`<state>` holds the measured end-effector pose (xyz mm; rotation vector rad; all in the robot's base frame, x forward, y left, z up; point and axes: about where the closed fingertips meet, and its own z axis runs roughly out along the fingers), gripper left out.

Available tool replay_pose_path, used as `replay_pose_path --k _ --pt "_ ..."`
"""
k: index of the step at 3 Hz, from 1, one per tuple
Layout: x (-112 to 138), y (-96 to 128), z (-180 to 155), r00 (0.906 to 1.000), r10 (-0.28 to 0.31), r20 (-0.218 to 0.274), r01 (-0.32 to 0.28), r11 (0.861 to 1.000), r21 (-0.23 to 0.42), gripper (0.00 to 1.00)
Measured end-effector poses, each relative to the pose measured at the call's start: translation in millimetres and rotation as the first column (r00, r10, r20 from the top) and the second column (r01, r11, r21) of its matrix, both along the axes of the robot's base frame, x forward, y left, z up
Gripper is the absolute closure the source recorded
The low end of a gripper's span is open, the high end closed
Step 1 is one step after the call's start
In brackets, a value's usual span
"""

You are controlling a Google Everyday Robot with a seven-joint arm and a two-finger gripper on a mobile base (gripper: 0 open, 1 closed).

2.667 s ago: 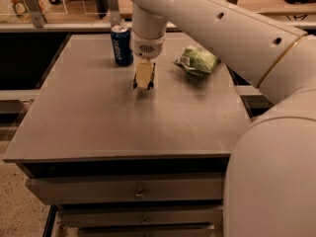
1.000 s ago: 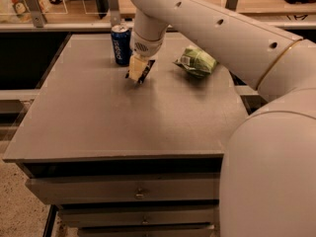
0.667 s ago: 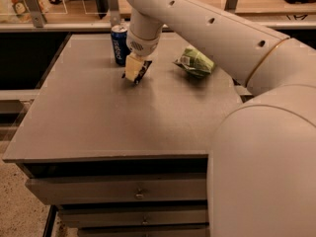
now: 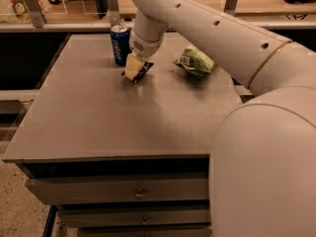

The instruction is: Move rxbar chocolate near pepsi can

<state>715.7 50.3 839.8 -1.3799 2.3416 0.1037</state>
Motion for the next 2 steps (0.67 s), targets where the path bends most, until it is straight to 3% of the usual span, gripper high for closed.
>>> replay_pose_path --k 2 --pt "17.1 -2.7 -1.0 0.9960 -0.089 -0.008 0.089 0.992 0.093 1.00"
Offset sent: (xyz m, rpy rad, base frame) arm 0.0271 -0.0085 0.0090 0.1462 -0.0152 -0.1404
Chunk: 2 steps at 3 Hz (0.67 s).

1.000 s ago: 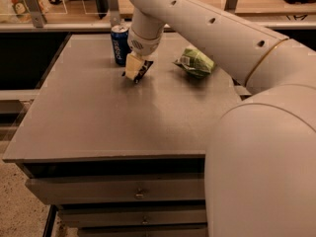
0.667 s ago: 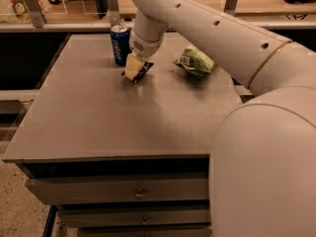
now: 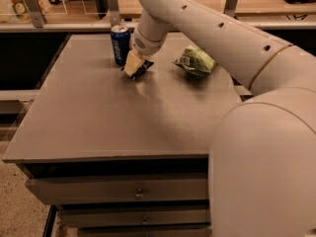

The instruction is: Move rxbar chocolate near pepsi can

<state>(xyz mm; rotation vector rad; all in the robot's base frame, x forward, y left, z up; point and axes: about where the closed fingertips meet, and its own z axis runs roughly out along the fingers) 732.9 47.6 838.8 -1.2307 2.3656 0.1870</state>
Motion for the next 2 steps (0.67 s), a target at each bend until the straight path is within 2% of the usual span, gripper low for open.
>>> replay_pose_path --k 1,2 --pt "4.4 -2.0 3.8 0.9993 -0.035 0.013 0.034 0.999 0.031 0.83" --pt "6.6 -3.4 5.1 0.9980 -0.061 0.017 0.060 0.997 0.040 0.59"
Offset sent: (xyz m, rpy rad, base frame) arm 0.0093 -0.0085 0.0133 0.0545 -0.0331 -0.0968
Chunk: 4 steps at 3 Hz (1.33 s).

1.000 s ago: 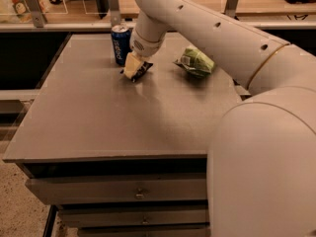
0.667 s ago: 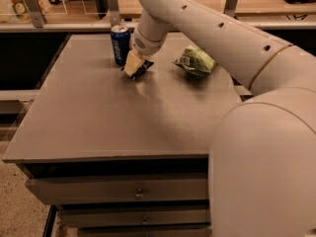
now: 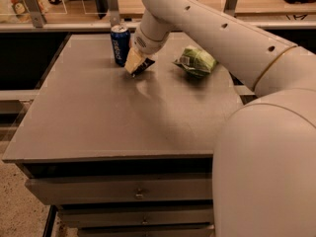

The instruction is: Move rxbar chocolate near pepsi can

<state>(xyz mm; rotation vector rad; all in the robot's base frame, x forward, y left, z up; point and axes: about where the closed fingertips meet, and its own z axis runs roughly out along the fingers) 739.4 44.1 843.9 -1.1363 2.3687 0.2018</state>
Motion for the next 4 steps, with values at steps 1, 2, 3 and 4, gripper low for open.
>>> replay_pose_path --k 1,2,3,4 --pt "1.3 -1.0 -0.2 0.9998 -0.020 0.000 0.020 1.000 0.007 0.36" --pt "1.8 0.9 -0.7 1.0000 -0.004 -0.008 0.005 1.000 0.030 0.13" --pt "2.8 4.6 -0.3 0.9998 0.014 -0.010 -0.013 0.998 0.053 0.00" --pt "2.3 6.5 -1.2 0.9993 0.031 -0.019 -0.030 0.997 0.075 0.00"
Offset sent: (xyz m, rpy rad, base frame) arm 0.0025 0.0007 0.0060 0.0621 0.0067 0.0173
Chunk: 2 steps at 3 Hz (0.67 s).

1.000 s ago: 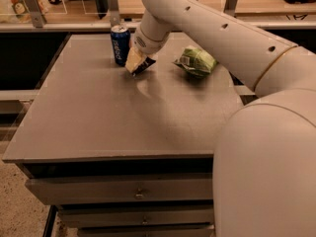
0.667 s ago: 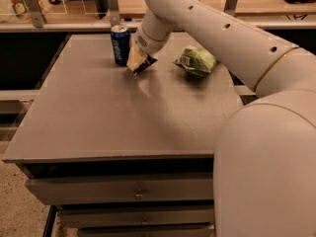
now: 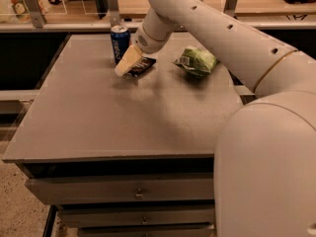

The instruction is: Move rxbar chocolate near pepsi can

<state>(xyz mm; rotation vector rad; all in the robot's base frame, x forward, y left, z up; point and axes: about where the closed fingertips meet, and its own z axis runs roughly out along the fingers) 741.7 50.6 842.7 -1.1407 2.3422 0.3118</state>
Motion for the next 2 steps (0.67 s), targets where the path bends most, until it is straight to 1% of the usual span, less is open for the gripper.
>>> replay_pose_path --k 1,2 --pt "-1.3 -1.3 4.5 0.9994 0.034 0.000 -0.034 0.998 -0.052 0.00" --pt "-9.1 -8.9 11.1 0.9967 0.080 -0.006 -0.081 0.987 -0.137 0.00"
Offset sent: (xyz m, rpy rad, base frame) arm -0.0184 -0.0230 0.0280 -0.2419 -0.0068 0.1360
